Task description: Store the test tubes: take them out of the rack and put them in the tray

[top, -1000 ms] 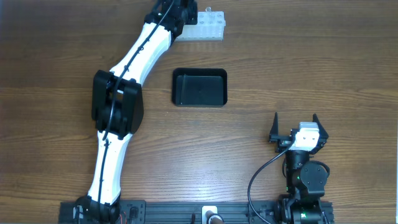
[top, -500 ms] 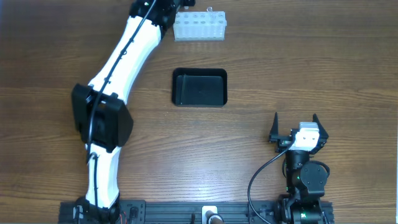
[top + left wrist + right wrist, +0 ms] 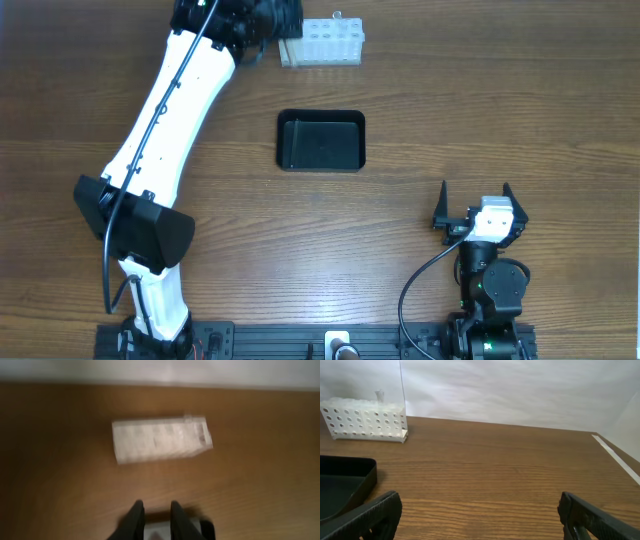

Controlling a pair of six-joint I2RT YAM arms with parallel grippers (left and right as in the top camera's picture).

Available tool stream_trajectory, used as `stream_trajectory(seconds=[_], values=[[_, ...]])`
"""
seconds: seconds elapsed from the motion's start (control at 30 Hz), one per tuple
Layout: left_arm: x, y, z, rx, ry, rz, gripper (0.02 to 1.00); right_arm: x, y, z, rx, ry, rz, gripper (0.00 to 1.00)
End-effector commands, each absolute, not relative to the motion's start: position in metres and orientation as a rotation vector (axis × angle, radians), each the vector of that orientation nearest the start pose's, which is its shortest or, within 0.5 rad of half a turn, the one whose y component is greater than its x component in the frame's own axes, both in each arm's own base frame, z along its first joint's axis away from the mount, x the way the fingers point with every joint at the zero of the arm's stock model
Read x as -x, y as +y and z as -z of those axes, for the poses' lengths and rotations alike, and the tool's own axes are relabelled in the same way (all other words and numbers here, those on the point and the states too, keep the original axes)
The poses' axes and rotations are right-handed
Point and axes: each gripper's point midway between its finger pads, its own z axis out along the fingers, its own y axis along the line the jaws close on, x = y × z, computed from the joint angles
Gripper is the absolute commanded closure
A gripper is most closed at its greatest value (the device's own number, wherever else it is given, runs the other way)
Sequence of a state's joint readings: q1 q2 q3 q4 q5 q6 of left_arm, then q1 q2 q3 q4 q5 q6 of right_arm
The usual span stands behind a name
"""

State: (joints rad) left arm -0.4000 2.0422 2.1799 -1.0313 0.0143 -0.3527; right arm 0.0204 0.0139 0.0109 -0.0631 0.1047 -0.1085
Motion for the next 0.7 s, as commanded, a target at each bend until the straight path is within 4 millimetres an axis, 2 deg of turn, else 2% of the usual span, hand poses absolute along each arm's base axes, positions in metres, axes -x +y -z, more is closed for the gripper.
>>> stream_trajectory(seconds=[0.03, 0.17, 0.3, 0.7], values=[[-0.447, -0.229, -0.240, -0.098, 2.635, 0.445, 0.980, -0.246, -0.011, -0.159, 0.035, 1.638, 0.146, 0.009], [-0.425, -0.230, -0.214, -0.113, 2.767, 0.397, 0.980, -0.246, -0.011, -0.159, 0.035, 1.639, 0.146, 0.009], [-0.417, -0.232, -0.196, -0.125, 2.837, 0.366, 0.978, -0.246, -0.011, -0.159, 0.035, 1.638, 0.146, 0.007], [-0.424, -0.234, -0.132, -0.118, 2.969, 0.278, 0.980, -0.246, -0.011, -0.159, 0.035, 1.639, 0.146, 0.007]])
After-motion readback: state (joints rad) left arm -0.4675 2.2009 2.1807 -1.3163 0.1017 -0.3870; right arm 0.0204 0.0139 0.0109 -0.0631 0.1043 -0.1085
